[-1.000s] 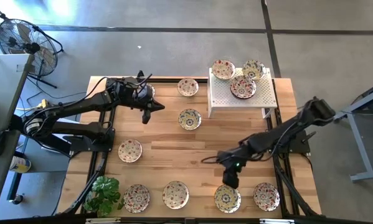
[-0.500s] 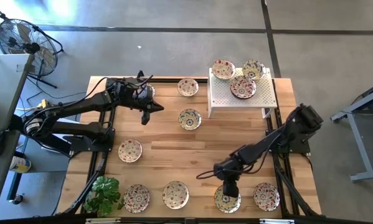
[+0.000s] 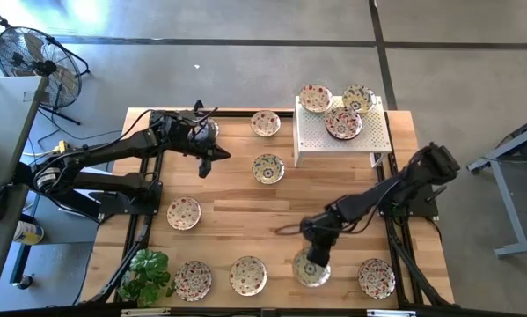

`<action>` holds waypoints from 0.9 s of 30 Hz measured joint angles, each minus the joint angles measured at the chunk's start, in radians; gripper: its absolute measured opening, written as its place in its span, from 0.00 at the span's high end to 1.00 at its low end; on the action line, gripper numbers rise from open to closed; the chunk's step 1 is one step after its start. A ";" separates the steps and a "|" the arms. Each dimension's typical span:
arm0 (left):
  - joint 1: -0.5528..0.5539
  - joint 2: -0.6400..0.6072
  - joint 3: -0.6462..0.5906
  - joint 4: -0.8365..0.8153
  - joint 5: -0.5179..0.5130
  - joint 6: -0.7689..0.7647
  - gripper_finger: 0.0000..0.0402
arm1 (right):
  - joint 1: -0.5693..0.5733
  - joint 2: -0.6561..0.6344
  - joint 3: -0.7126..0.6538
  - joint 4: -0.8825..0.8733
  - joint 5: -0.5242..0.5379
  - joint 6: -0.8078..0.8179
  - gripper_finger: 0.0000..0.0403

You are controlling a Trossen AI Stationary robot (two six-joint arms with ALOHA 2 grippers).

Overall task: Pick & Place Mini bowls
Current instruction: Stack the yellow patterned bowl on top of the yellow patterned bowl on the shelf

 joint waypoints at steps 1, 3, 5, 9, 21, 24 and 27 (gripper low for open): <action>0.000 0.000 0.000 0.000 0.000 0.000 1.00 | -0.015 -0.023 0.000 -0.012 0.027 0.026 0.98; 0.000 0.000 0.000 0.000 0.000 -0.001 1.00 | -0.050 -0.065 0.001 -0.062 0.099 0.112 0.97; 0.000 0.000 0.000 0.000 0.001 -0.008 1.00 | -0.085 -0.093 0.002 -0.152 0.172 0.214 0.97; 0.000 0.000 0.000 0.000 0.001 -0.008 1.00 | -0.140 -0.115 -0.002 -0.293 0.337 0.510 0.99; 0.000 0.000 0.000 -0.016 0.000 -0.009 1.00 | -0.119 -0.127 -0.184 -0.086 0.503 1.000 0.99; 0.000 0.000 0.000 -0.036 0.000 -0.009 1.00 | -0.117 -0.134 -0.200 -0.060 0.508 1.021 0.99; 0.000 0.000 0.000 -0.037 0.000 -0.009 1.00 | -0.129 -0.158 -0.202 -0.098 0.508 1.023 0.99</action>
